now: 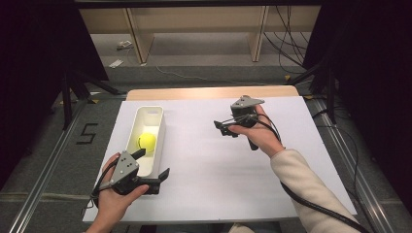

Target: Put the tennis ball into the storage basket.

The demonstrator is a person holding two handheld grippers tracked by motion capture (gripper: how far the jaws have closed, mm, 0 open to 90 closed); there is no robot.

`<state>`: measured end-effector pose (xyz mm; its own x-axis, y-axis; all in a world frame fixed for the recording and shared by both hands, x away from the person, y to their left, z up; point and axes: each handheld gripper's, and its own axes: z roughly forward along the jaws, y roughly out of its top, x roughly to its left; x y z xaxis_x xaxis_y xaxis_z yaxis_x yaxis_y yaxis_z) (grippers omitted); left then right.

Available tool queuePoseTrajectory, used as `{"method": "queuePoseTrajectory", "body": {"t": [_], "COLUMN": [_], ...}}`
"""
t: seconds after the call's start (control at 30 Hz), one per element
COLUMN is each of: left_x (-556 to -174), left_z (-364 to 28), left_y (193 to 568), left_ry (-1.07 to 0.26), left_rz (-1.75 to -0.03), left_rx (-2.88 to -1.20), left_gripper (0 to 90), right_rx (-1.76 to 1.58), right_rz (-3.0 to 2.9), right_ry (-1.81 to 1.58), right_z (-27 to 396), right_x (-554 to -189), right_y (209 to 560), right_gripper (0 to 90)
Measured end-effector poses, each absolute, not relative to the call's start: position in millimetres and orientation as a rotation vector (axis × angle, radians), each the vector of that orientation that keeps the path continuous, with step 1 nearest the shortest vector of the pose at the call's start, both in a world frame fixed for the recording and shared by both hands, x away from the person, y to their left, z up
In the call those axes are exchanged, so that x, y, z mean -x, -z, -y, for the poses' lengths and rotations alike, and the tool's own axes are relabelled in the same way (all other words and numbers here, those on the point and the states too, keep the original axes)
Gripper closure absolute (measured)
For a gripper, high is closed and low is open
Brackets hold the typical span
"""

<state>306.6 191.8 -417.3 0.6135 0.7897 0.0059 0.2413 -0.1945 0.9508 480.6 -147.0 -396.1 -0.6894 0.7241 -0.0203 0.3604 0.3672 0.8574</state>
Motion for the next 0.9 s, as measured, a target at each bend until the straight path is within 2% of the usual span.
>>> {"method": "queuePoseTrajectory", "body": {"t": [0.9], "left_x": [-307], "left_z": [-192], "left_y": [418], "left_ry": [-0.622], "left_rz": [-0.849], "left_rx": [-1.739], "left_gripper": [0.1], "right_rx": [-1.0], "right_rz": [-2.212], "right_ry": [-1.235], "right_z": [182], "right_x": [-469], "right_y": [403], "right_gripper": [15.5]}}
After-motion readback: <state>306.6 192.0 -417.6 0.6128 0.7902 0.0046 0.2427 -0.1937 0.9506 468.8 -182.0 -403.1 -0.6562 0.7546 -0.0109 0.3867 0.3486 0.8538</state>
